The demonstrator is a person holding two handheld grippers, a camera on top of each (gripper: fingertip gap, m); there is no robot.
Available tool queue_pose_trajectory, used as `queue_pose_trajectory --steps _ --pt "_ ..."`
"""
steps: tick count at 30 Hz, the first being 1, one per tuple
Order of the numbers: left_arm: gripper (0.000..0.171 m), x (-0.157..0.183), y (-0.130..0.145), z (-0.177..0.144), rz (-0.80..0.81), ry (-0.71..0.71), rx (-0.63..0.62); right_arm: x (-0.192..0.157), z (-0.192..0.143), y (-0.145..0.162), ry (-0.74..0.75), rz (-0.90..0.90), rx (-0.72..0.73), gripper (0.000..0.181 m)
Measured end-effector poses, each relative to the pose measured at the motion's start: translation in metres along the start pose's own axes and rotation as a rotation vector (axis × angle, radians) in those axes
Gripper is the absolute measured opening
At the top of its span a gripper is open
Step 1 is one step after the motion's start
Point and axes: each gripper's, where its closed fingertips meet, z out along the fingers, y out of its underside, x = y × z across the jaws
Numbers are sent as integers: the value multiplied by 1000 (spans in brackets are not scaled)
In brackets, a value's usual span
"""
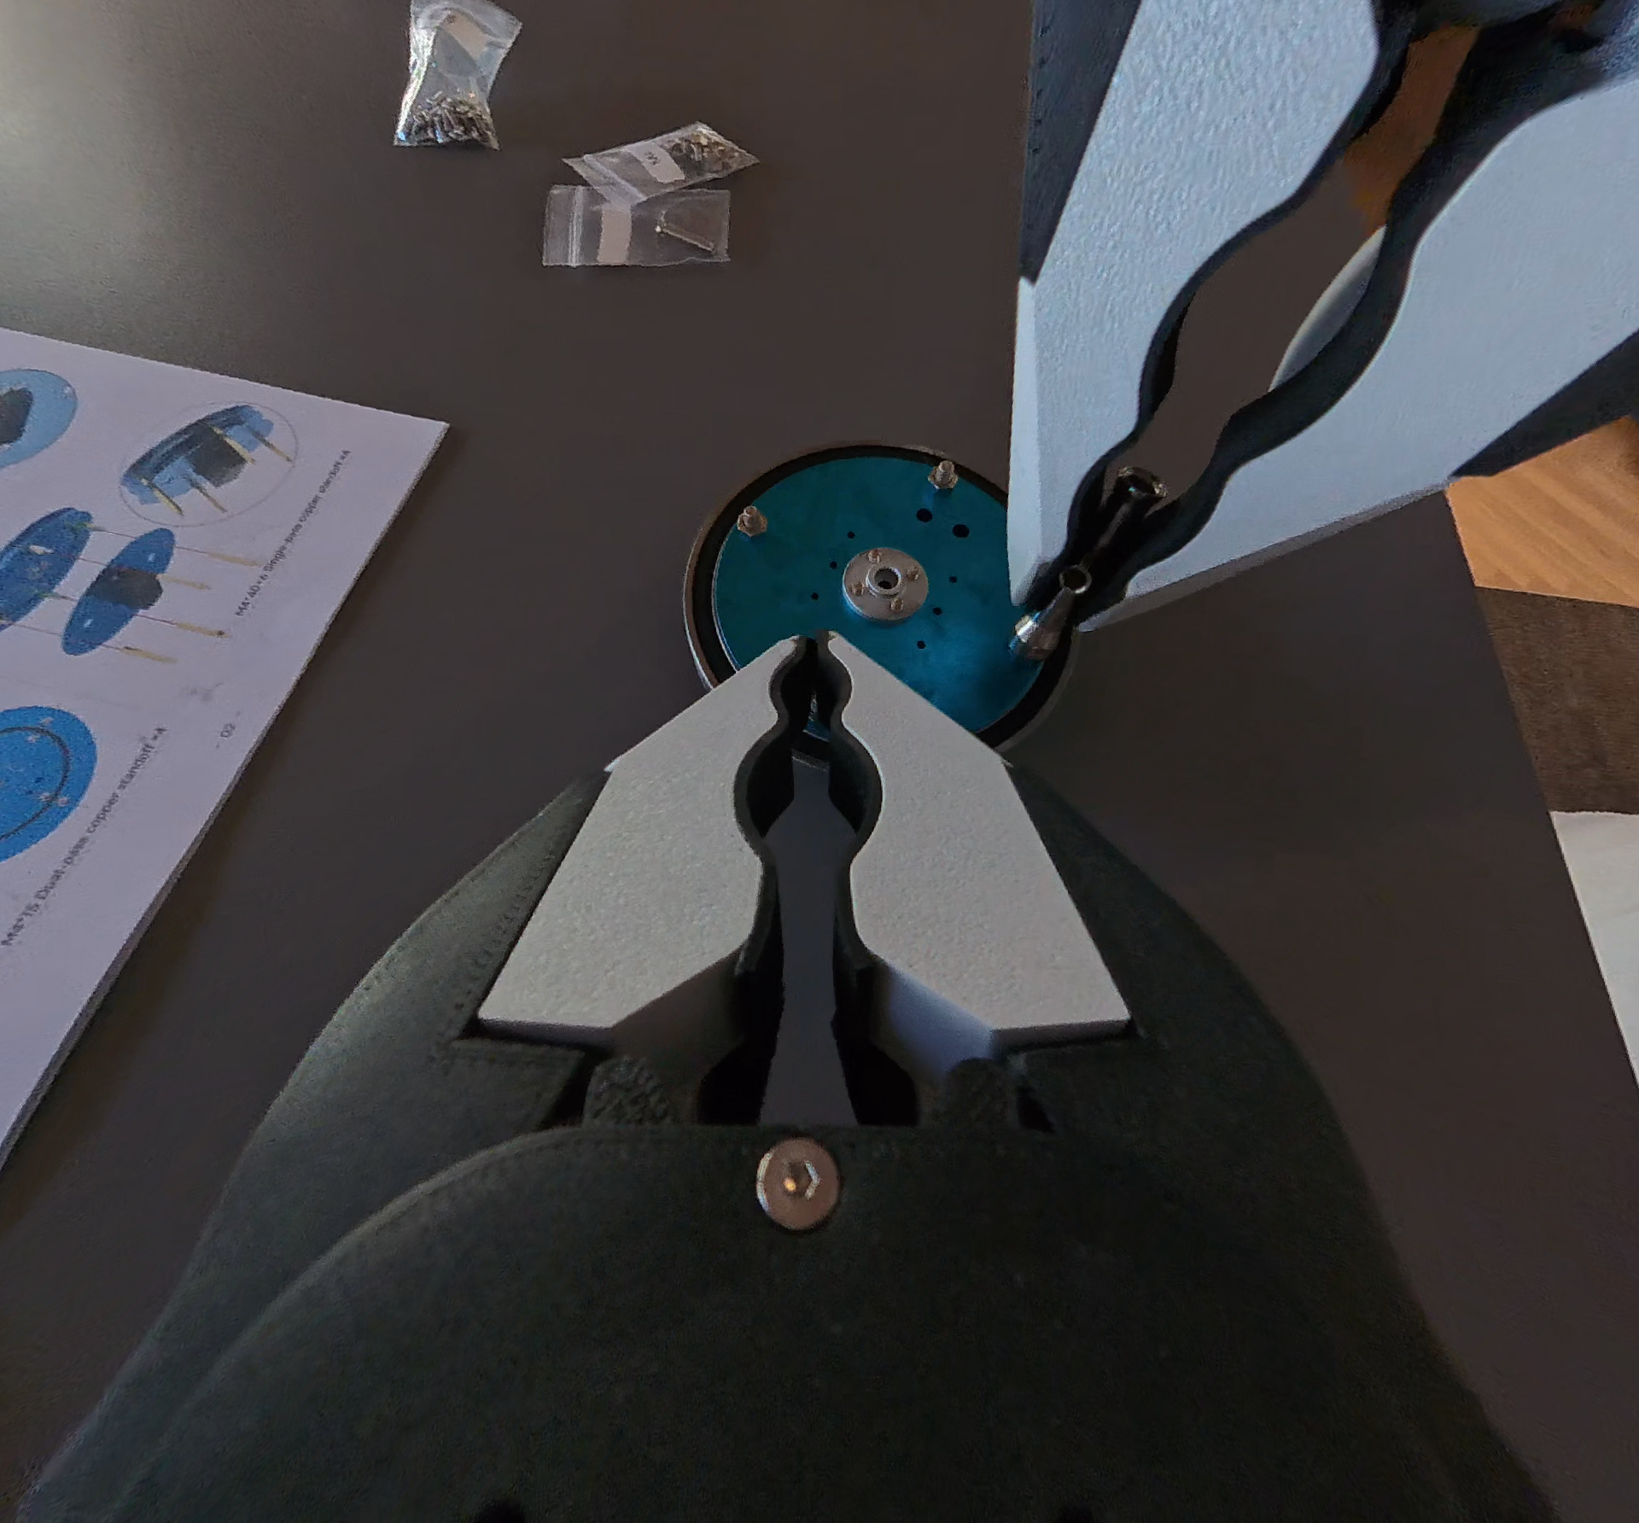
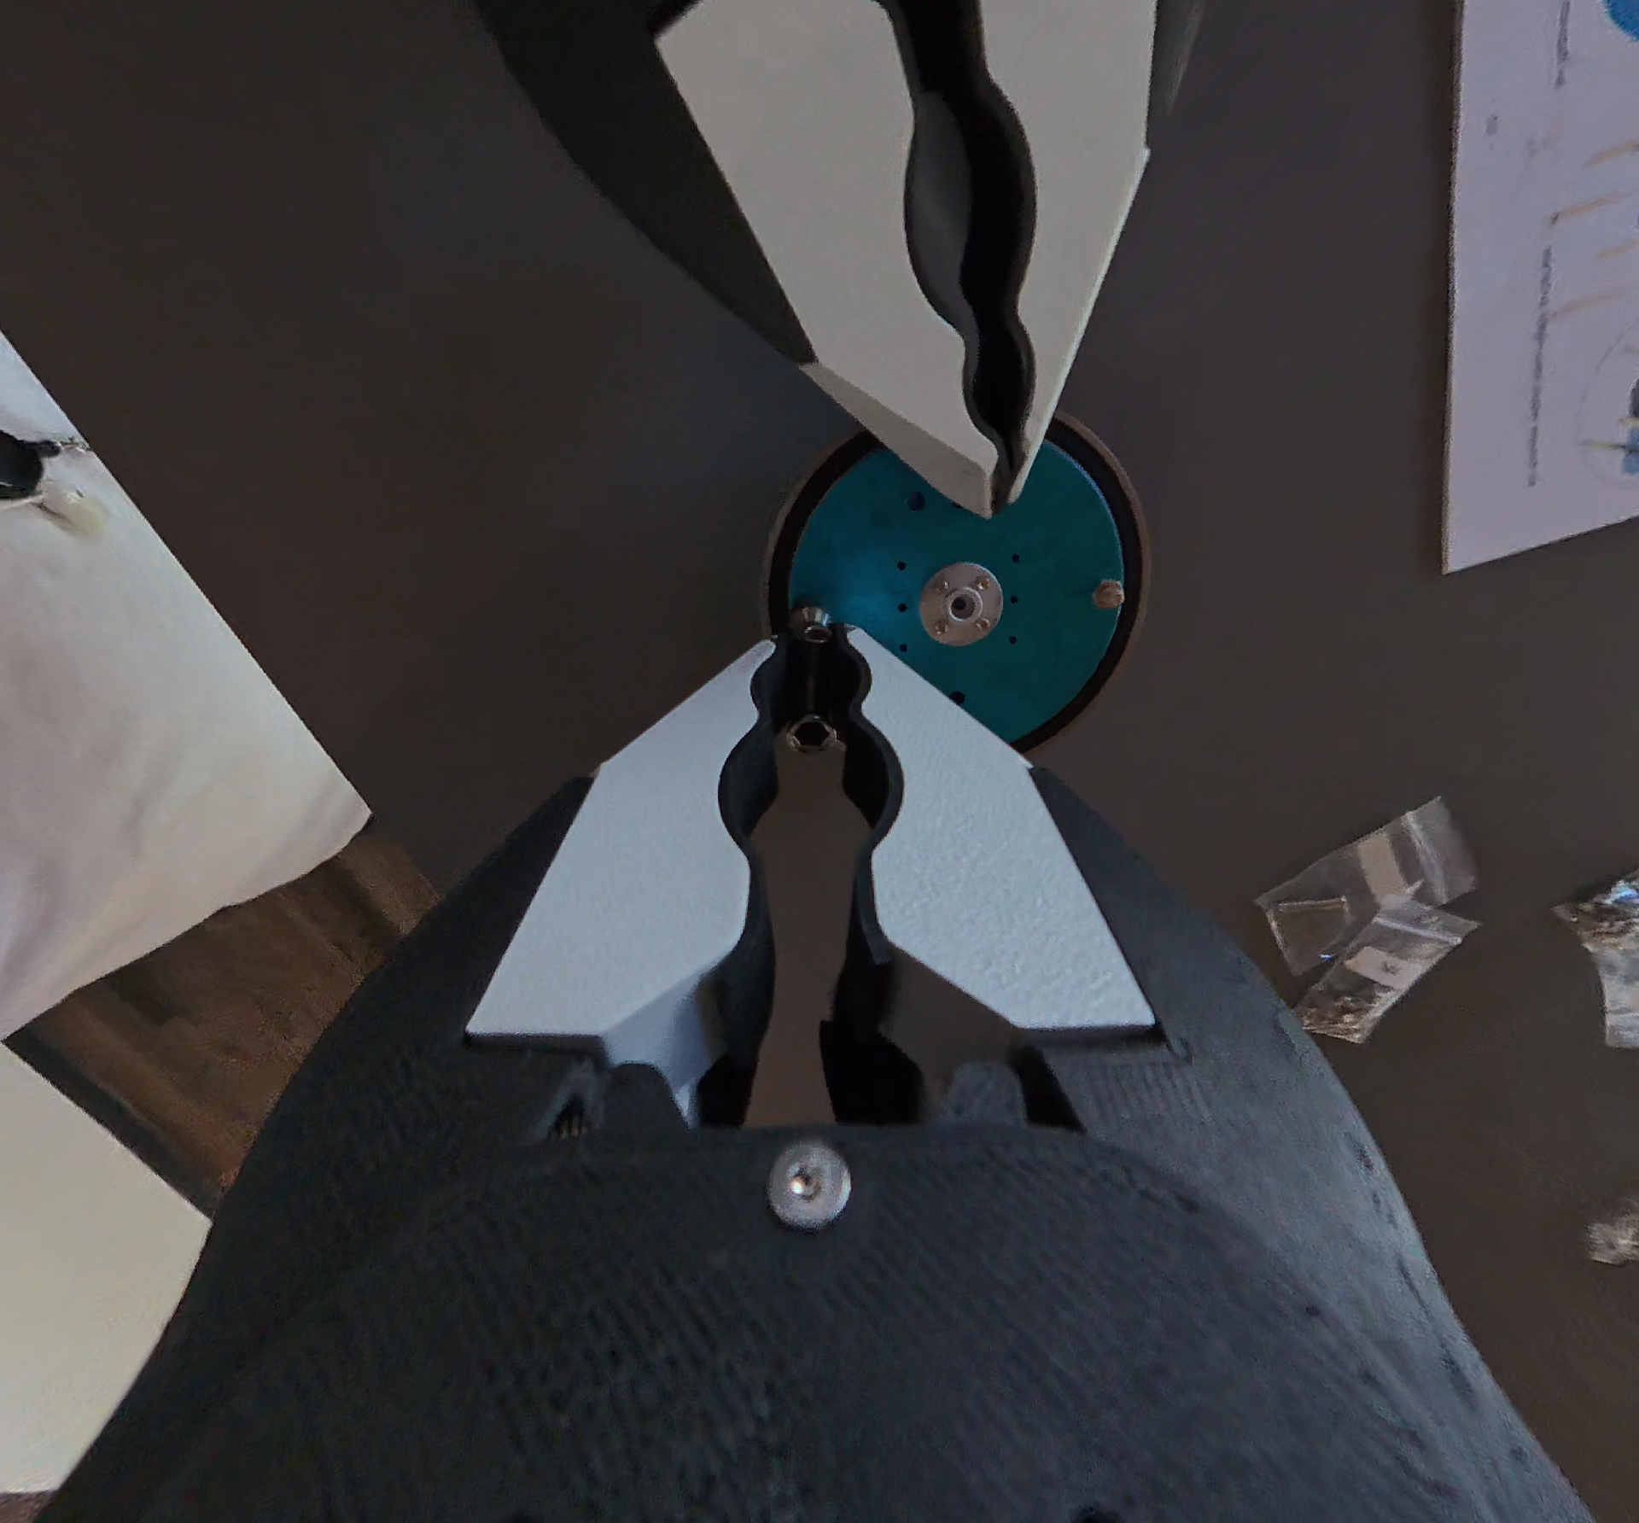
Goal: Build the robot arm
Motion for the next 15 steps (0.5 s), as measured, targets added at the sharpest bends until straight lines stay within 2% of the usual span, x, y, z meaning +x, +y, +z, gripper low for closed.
queue_pose_trajectory --steps 8,15 --pt "0 3 -1 0 -85 81 46 -1 1 -3 -13 -48 -98 8" --pt "0 4 0 -1 -120 120 44 -3 2 -4 -49 -205 -125 7"
